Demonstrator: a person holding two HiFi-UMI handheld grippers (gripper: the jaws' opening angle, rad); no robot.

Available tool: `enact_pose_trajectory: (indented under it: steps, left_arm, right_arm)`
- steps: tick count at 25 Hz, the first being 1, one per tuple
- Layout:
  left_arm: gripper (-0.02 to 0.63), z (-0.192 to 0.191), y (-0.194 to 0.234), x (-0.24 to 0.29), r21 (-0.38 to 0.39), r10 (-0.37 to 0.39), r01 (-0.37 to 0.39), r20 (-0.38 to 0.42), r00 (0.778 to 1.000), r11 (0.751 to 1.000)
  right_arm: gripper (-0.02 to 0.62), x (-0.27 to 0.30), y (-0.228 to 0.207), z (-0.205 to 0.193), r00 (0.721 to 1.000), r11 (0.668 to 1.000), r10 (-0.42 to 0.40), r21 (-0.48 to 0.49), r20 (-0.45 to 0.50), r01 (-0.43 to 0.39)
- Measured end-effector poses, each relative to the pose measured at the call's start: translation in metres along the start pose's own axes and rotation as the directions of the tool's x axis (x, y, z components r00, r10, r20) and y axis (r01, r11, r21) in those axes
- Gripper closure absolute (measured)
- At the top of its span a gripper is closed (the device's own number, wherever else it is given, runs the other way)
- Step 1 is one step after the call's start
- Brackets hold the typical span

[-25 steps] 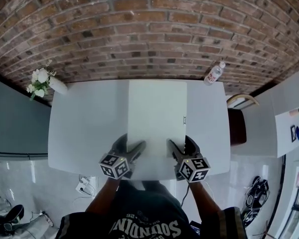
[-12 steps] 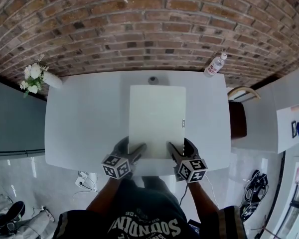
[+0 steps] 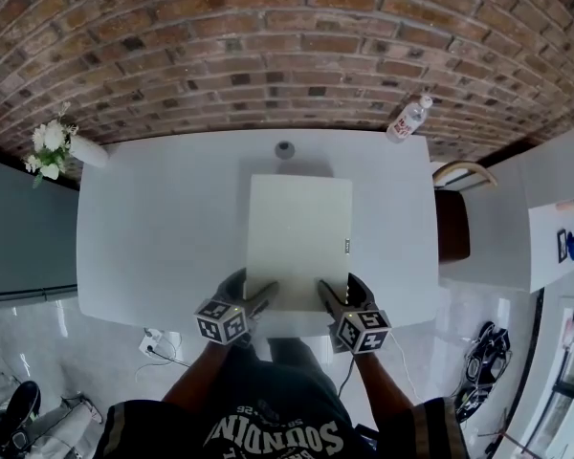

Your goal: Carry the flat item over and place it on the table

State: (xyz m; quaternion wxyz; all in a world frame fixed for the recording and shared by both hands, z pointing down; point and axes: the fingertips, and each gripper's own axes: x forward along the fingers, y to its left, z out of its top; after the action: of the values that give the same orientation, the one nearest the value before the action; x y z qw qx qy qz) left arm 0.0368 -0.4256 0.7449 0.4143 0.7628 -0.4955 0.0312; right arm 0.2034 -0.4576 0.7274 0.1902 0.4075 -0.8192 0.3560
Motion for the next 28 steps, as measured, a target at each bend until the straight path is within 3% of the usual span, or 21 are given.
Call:
enact_pose_trajectory:
  steps: [13, 28]
  left_arm:
    - [0.207, -0.024, 0.006, 0.015, -0.051, 0.031, -0.032, -0.029, 0.999, 0.998]
    - [0.207, -0.026, 0.011, 0.031, -0.082, 0.070, -0.073, -0.039, 0.997, 0.994]
  right_arm:
    - [0.285, 0.010, -0.020, -0.017, 0.998, 1.000, 0.002, 0.013, -0.060, -0.002]
    - [0.287, 0.026, -0.036, -0.011, 0.996, 1.000, 0.019, -0.008, -0.089, -0.020]
